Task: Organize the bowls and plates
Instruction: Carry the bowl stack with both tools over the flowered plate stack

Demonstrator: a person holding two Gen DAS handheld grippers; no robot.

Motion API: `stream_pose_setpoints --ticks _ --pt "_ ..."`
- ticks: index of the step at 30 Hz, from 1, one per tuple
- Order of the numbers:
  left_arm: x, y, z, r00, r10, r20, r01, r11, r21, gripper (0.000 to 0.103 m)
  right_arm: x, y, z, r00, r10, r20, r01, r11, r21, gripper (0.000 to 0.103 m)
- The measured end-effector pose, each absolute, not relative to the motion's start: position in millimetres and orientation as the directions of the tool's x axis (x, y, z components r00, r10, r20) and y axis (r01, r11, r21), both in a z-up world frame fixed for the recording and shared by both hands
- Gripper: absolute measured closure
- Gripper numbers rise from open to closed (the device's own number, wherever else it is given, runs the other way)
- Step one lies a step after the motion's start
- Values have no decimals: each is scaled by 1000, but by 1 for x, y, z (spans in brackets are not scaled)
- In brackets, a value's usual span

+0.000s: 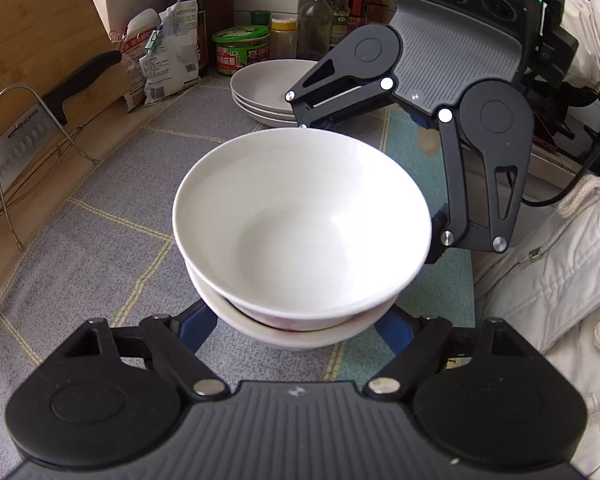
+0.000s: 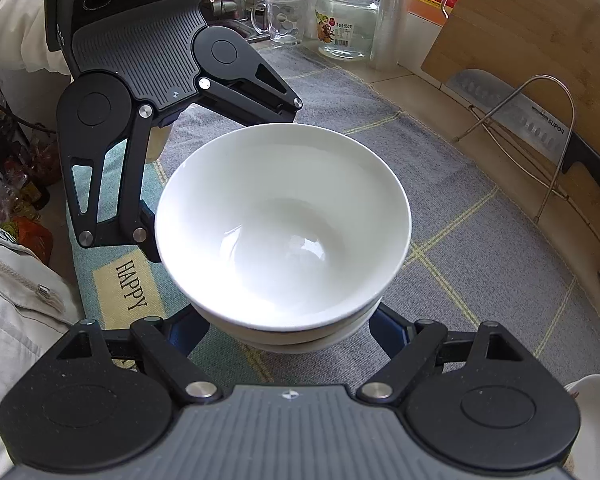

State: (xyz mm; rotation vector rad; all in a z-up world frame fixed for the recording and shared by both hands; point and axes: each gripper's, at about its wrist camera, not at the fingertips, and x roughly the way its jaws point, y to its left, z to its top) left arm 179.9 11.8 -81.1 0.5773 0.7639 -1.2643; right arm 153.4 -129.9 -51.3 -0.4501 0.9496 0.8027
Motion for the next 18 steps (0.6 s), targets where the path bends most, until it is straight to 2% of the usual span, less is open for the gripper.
stream_pose_setpoints --ticks 18 --pt "194 -97 -51 145 -641 -754 981 194 23 19 140 -232 -13 387 377 -842 -761 646 -60 13"
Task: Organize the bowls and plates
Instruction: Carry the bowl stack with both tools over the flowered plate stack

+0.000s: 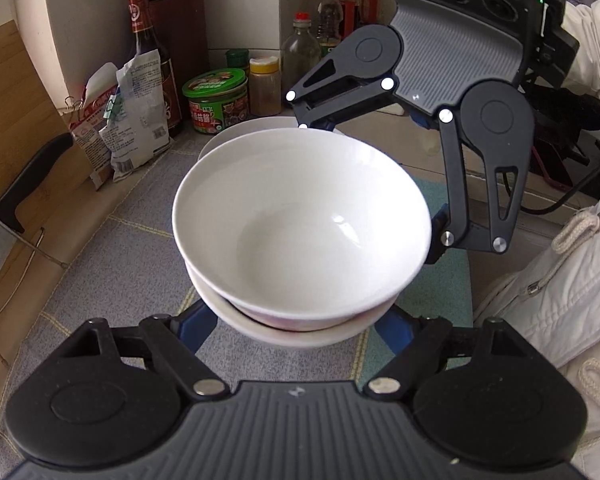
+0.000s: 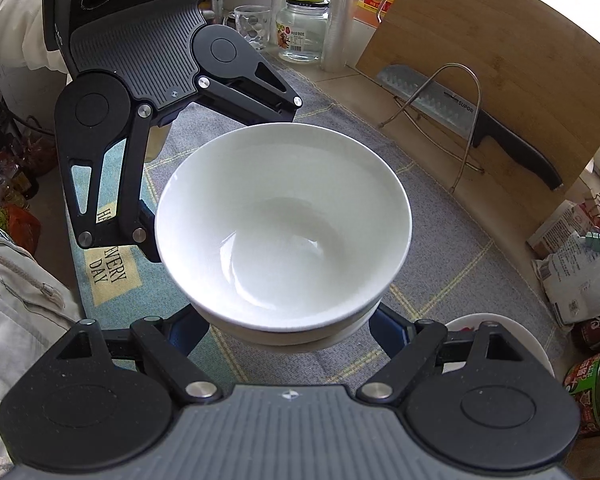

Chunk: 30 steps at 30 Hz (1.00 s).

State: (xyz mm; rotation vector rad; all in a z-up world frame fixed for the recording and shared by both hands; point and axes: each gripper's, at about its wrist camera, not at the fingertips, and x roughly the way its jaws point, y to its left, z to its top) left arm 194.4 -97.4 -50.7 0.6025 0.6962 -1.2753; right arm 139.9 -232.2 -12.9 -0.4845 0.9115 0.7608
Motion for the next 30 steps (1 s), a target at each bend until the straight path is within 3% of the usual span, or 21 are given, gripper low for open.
stream_pose_setpoints --ticks 15,30 --pt "217 -204 -59 117 -661 -741 992 121 48 19 153 -342 -7 442 321 -838 -702 705 -100 13" --pt "240 -247 -77 117 -644 -756 992 113 57 19 175 -388 -26 450 290 -844 -670 734 -105 13"
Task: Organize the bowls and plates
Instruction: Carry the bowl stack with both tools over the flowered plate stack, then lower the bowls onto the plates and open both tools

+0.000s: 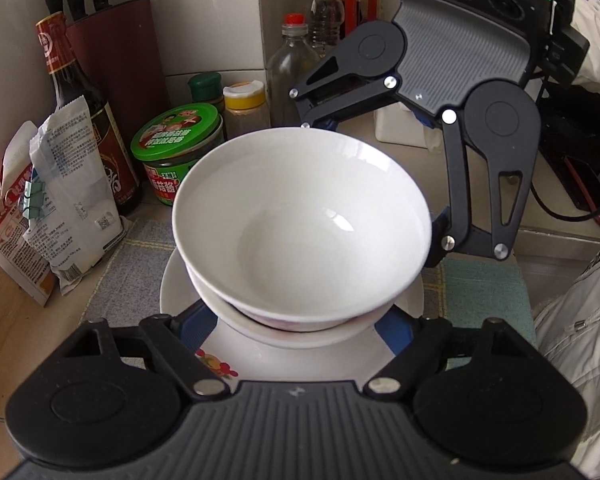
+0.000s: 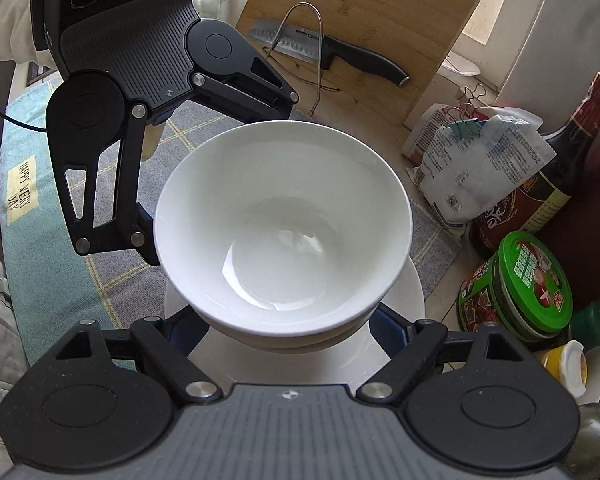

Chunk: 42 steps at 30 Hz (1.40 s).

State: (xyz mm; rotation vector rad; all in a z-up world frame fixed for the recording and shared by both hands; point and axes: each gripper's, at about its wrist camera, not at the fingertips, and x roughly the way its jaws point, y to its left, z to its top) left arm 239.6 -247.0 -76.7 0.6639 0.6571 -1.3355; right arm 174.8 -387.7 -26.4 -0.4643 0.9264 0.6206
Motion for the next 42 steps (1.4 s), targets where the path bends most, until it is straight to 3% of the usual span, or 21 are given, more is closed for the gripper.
stream_pose_setpoints --ticks 25,27,29,38,42 --pt "244 -255 -83 115 -641 -759 990 136 34 18 178 -395 -39 443 269 -855 -655 748 -104 13" --pt "242 -254 -84 122 -642 -757 989 144 37 15 178 -395 -39 440 274 -855 -654 751 -95 7" --pt "239 -251 -83 138 -653 -745 987 151 51 9 178 -394 -39 435 297 -850 -657 750 -74 0" --pt "204 -219 -70 361 -667 -652 928 322 185 5 167 -392 -34 469 243 -849 -589 803 -95 0" --pt "188 -200 -57 423 -690 -587 897 409 166 4 155 -381 -24 495 178 -851 -518 846 -124 0"
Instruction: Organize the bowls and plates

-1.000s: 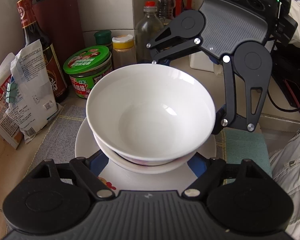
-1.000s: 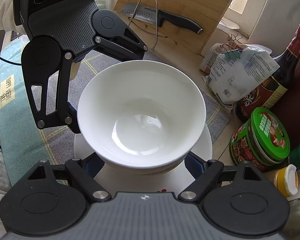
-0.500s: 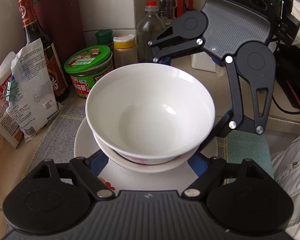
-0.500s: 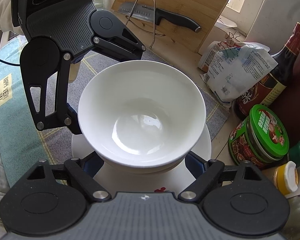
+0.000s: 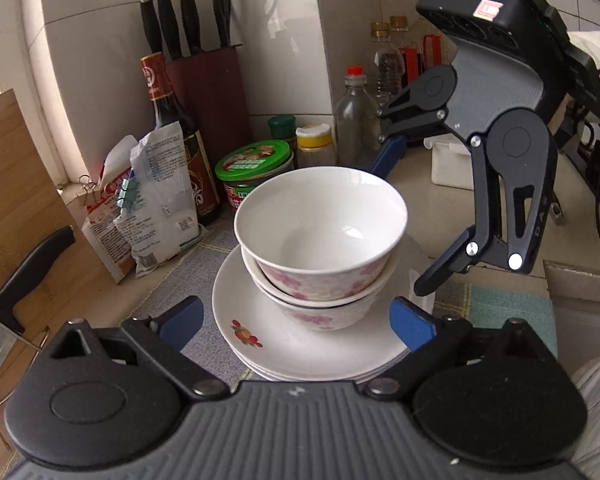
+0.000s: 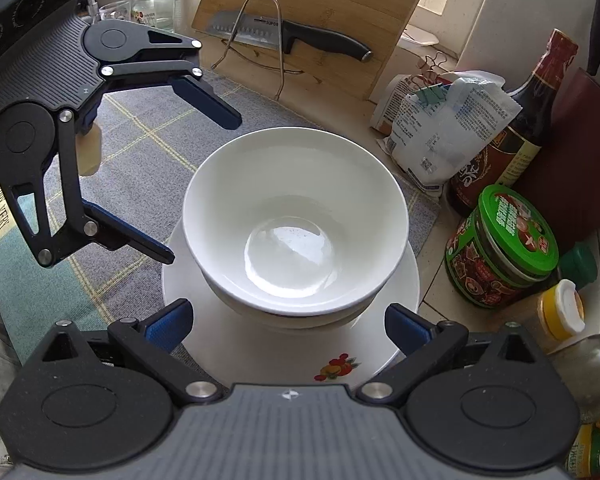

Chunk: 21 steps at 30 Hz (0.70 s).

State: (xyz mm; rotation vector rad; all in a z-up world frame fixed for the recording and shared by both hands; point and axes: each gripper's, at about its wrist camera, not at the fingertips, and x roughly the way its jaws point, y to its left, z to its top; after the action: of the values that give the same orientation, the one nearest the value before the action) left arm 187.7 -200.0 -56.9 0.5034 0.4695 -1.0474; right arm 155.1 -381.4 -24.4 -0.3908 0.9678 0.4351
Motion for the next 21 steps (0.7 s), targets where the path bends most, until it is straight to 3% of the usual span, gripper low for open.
stream_pose_setpoints --ticks 4,11,17,21 --pt "169 -178 -44 497 -708 -502 849 516 112 4 141 -362 -10 551 42 -834 -367 909 -196 0" --pt "143 -137 -25 625 -590 -510 690 724 8 4 110 -323 10 585 -202 -785 29 973 -228 0" --pt "129 -111 -5 659 -511 -552 610 792 -5 4 76 -299 15 584 -250 -773 295 952 -85 0" --pt "124 -102 3 654 -507 -562 604 797 -16 4 57 -284 22 601 -265 -754 380 925 -23 0"
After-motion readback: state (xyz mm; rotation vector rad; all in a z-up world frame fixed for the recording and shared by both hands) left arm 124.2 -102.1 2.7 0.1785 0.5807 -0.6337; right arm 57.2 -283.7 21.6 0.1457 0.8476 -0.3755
